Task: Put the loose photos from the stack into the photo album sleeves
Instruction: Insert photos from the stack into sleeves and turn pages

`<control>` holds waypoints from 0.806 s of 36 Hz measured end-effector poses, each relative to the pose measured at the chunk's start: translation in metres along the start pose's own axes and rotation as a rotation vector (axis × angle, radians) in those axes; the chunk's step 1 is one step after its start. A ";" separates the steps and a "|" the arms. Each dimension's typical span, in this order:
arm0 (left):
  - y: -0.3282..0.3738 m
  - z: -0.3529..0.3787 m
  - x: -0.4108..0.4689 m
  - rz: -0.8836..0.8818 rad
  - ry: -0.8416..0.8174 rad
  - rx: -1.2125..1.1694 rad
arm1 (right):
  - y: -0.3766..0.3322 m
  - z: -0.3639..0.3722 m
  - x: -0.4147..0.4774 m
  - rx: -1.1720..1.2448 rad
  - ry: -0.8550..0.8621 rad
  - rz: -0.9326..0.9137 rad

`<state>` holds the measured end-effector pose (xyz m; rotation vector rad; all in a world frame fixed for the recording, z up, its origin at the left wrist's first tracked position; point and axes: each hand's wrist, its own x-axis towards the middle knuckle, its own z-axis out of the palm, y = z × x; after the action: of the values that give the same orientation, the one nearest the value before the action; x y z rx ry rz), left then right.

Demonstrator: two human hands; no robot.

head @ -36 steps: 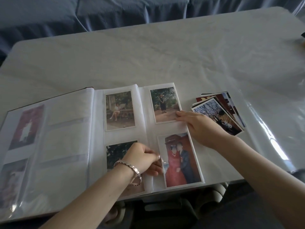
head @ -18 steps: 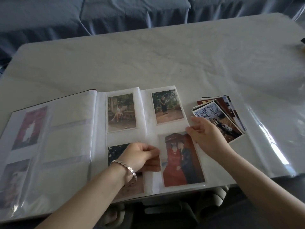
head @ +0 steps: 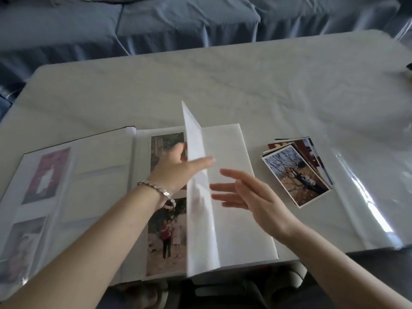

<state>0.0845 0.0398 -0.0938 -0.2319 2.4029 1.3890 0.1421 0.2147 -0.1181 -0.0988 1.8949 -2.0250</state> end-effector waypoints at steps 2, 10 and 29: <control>-0.007 -0.002 0.005 0.052 0.095 0.045 | 0.001 -0.006 -0.001 -0.182 0.051 -0.029; -0.050 -0.004 0.007 0.139 0.321 0.390 | 0.017 -0.073 0.000 -1.101 0.462 0.018; -0.082 0.008 0.013 0.296 0.142 0.977 | 0.022 -0.093 0.000 -1.463 0.349 0.161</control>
<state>0.1004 0.0062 -0.1683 0.2966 2.9927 0.1500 0.1200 0.3022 -0.1486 0.0494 3.0236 -0.2075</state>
